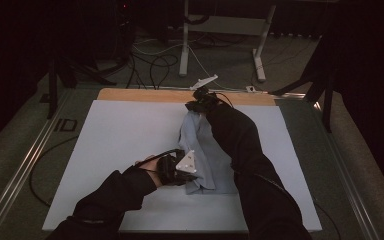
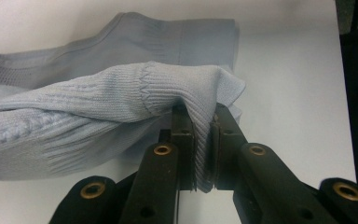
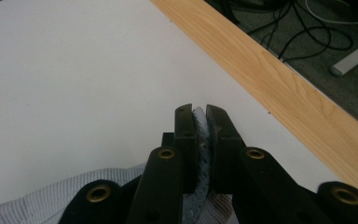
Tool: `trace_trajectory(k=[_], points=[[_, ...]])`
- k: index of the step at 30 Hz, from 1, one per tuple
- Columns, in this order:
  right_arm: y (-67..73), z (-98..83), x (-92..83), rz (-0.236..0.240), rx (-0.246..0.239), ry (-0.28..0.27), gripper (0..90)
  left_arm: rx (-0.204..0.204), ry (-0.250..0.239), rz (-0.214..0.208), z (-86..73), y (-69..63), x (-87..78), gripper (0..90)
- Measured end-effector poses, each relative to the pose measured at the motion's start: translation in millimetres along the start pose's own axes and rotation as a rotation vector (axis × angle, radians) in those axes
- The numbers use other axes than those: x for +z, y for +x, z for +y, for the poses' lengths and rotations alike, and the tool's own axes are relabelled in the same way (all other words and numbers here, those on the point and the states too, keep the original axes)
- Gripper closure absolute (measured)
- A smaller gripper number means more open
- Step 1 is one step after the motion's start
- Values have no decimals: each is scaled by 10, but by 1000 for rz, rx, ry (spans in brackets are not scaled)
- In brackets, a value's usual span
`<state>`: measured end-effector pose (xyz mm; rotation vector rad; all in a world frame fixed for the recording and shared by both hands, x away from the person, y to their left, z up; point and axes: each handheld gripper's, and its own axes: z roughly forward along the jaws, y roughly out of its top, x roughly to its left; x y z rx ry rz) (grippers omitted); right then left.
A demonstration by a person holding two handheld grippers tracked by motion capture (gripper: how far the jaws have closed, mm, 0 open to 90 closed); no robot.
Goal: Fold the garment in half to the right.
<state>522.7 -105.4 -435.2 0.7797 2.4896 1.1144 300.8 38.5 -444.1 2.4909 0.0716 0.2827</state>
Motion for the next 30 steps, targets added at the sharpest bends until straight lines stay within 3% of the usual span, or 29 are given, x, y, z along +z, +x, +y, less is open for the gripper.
trace_trajectory(k=[13,21,30], points=[[-188,-235,-106,23,27,-46,847,60,-10,-24,227,-16,209,839],[-314,-351,-121,41,60,-65,845,57,-17,-46,306,4,368,839],[-407,-452,-49,45,76,-42,835,69,8,-53,376,26,585,838]])
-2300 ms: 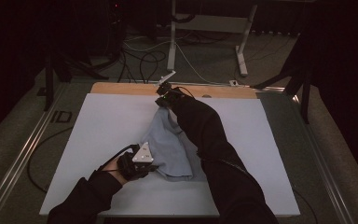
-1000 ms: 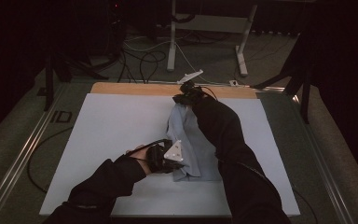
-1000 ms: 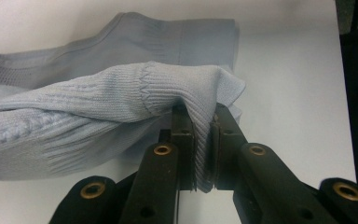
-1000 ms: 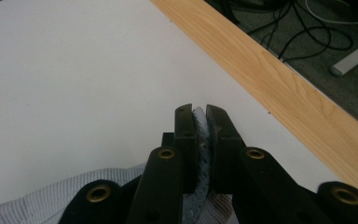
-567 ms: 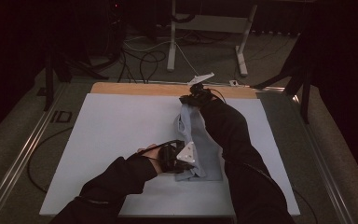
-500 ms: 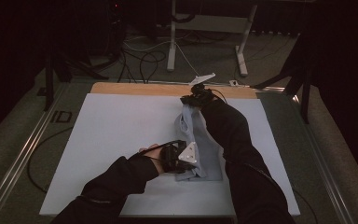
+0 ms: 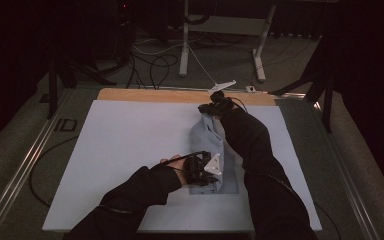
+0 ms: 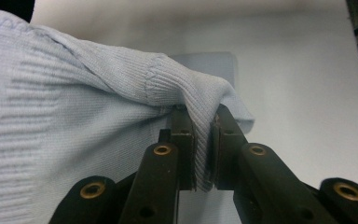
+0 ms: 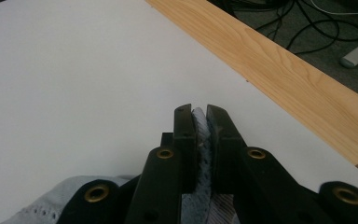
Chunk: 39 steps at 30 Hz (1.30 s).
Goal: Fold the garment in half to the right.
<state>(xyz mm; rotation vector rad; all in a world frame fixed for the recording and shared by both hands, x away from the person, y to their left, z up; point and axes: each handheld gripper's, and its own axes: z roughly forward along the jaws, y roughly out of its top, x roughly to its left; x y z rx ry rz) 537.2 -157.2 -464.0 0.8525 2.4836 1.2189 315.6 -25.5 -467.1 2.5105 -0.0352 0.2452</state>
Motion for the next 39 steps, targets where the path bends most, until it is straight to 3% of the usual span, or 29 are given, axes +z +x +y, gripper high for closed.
trace_trajectory(k=[3,4,10,12,14,18,22,25,34,37,39], points=[[-38,-33,7,-4,13,1,800,-8,4,-13,25,18,57,837],[-40,-45,12,-8,15,4,746,-8,4,-13,25,18,57,836],[-58,-98,-18,-22,47,18,279,-2,32,-52,74,5,180,832],[-81,-115,-57,8,62,21,144,-17,31,-55,82,7,192,827],[-113,-130,-106,3,81,12,132,-15,27,-65,98,-2,206,817],[-165,-147,-221,3,96,-14,94,-52,6,-114,149,-8,251,759],[-188,-154,-294,8,96,-27,93,-50,-5,-133,203,-39,302,675],[-198,-171,-362,16,101,-46,90,-36,-21,-134,256,-83,329,536],[-160,-215,-471,15,76,-25,91,-45,-30,-107,315,-113,290,379],[-144,-219,-505,14,75,-25,91,-62,-44,-97,348,-132,249,288],[-137,-218,-537,16,75,-36,90,-59,-56,-104,347,-145,214,181]])
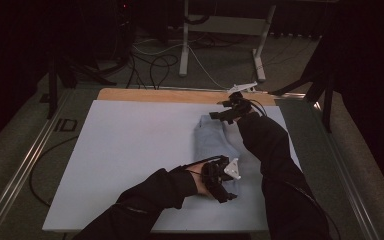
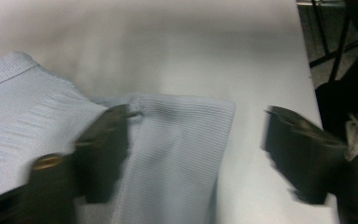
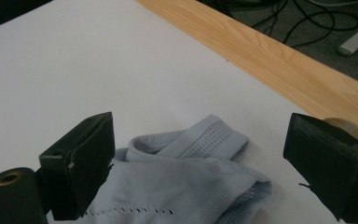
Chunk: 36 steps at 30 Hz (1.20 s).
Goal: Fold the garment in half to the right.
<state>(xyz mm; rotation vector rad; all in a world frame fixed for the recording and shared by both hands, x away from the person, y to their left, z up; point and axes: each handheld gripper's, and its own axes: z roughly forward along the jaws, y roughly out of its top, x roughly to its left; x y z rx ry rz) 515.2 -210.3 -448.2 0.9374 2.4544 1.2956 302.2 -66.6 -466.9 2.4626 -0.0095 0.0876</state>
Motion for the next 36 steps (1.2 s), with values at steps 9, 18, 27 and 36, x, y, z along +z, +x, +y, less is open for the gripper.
trace_trajectory(k=[9,18,27,36], points=[[65,-35,-46,3,-35,3,91,-29,-19,36,-79,18,-185,6],[61,-135,-55,-33,-21,16,91,-89,-52,65,-307,52,-404,5],[45,-278,58,-83,42,74,93,-170,-115,107,-715,-8,-681,6],[39,-423,114,-84,64,127,95,-238,-152,132,-1143,-61,-885,6]])
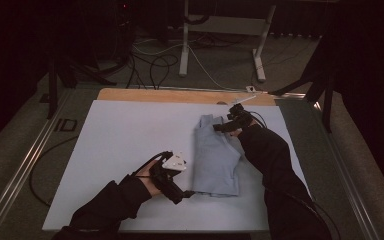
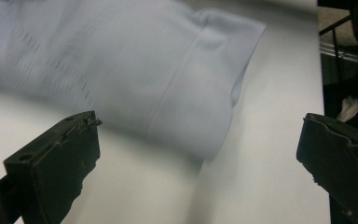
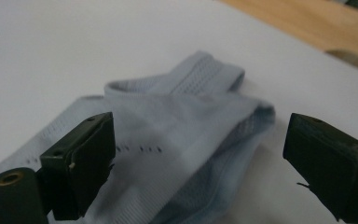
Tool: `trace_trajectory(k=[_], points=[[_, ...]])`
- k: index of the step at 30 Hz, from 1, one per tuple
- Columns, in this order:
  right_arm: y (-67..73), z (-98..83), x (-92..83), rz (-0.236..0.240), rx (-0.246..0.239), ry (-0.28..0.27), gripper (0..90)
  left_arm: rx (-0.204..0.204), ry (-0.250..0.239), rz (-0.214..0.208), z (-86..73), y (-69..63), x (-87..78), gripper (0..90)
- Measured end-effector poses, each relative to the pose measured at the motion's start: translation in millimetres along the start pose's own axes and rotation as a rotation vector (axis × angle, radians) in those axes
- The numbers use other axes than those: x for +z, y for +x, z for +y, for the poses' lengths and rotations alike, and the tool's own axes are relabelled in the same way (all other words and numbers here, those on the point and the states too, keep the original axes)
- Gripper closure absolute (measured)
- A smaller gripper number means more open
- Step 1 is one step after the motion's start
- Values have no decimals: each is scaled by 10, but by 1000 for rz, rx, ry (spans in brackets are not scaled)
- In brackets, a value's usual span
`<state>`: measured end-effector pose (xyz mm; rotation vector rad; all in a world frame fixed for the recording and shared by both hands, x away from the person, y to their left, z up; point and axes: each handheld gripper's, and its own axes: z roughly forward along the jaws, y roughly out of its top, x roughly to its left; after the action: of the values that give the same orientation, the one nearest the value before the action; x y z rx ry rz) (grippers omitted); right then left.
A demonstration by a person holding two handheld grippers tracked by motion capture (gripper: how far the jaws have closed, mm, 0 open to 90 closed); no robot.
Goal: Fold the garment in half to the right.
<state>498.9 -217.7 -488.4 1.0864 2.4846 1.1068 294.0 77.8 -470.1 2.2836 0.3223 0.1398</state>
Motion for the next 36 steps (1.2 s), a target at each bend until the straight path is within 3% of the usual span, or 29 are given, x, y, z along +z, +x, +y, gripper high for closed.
trace_trajectory(k=[5,10,14,19,23,25,28,29,30,32,36], points=[[-66,-86,39,0,47,32,135,-65,-29,40,-297,30,-156,6],[-107,-142,105,-10,77,63,154,-111,-47,58,-445,39,-213,6],[-116,-198,167,-16,98,106,232,-139,-59,77,-556,49,-267,6],[-138,-237,185,-17,111,113,316,-177,-51,102,-725,54,-314,6],[-132,-244,185,-39,126,110,466,-196,-56,105,-798,60,-349,6],[-104,-242,186,-32,102,117,550,-200,-60,110,-810,60,-364,6],[-40,-227,196,-59,52,142,646,-209,-77,126,-864,55,-436,6],[-40,-227,196,-59,52,142,646,-209,-77,126,-864,55,-436,6],[2,-222,205,-91,29,146,718,-219,-80,129,-899,53,-456,6],[38,-218,211,-93,14,146,805,-221,-76,132,-935,46,-468,6],[97,-184,181,-101,-17,137,851,-242,-86,141,-998,56,-501,6]])
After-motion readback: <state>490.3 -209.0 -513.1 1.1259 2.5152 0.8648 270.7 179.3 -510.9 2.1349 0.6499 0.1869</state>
